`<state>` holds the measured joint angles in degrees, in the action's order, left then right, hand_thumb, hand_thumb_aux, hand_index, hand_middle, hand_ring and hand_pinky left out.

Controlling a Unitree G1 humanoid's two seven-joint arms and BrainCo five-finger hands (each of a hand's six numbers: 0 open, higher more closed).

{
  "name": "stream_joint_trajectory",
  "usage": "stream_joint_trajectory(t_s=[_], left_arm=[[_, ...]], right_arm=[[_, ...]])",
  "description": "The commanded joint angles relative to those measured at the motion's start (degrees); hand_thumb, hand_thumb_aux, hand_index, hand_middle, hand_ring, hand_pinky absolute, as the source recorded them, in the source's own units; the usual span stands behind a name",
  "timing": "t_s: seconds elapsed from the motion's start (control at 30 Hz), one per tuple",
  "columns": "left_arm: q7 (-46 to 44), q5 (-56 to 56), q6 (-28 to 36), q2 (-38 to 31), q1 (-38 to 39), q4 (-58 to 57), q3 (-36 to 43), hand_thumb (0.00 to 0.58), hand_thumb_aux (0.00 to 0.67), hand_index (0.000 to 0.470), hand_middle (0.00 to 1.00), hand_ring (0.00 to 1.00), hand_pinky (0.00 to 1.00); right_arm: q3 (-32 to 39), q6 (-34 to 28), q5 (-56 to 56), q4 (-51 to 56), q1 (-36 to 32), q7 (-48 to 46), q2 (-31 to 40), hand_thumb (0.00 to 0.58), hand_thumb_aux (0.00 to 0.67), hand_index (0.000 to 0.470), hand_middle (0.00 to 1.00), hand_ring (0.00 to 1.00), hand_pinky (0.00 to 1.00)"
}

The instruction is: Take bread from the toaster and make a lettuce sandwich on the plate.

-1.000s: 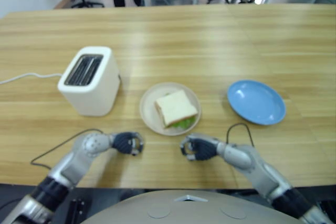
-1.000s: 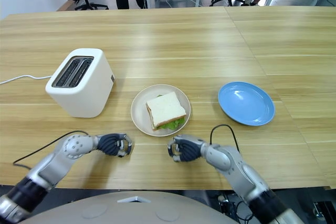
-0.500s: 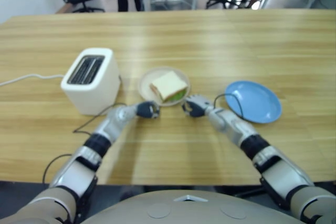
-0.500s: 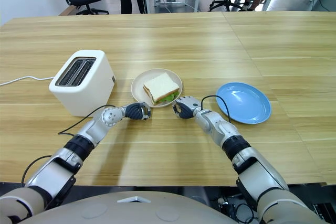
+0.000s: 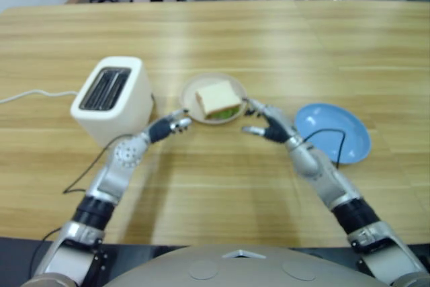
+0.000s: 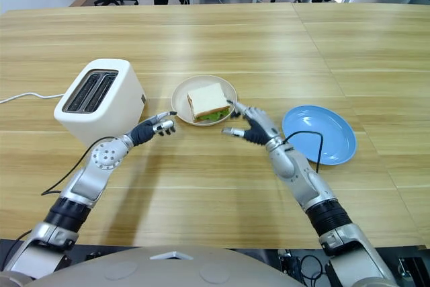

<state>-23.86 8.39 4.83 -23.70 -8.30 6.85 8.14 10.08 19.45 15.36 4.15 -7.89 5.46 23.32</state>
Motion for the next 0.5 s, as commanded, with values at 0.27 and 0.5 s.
stream_joint_trajectory(t_s=[0.27,0.5], left_arm=[[6.5,-17.1,-5.3,15.2,-7.5,-17.5,-14.1,0.0,0.0,0.0,0.0,0.0,0.0],[13.7,-13.3,-19.2,18.0,-11.6,-34.0,-15.1,0.0,0.0,0.0,0.0,0.0,0.0]], right_arm=[[-11.5,-0.9,-19.6,23.2,-7.3,-7.7,-12.0,0.0,0.0,0.0,0.0,0.0,0.0],[-14.9,2.5,-20.7,29.5,-9.6,-8.6,-13.5,0.0,0.0,0.0,0.0,0.0,0.0]])
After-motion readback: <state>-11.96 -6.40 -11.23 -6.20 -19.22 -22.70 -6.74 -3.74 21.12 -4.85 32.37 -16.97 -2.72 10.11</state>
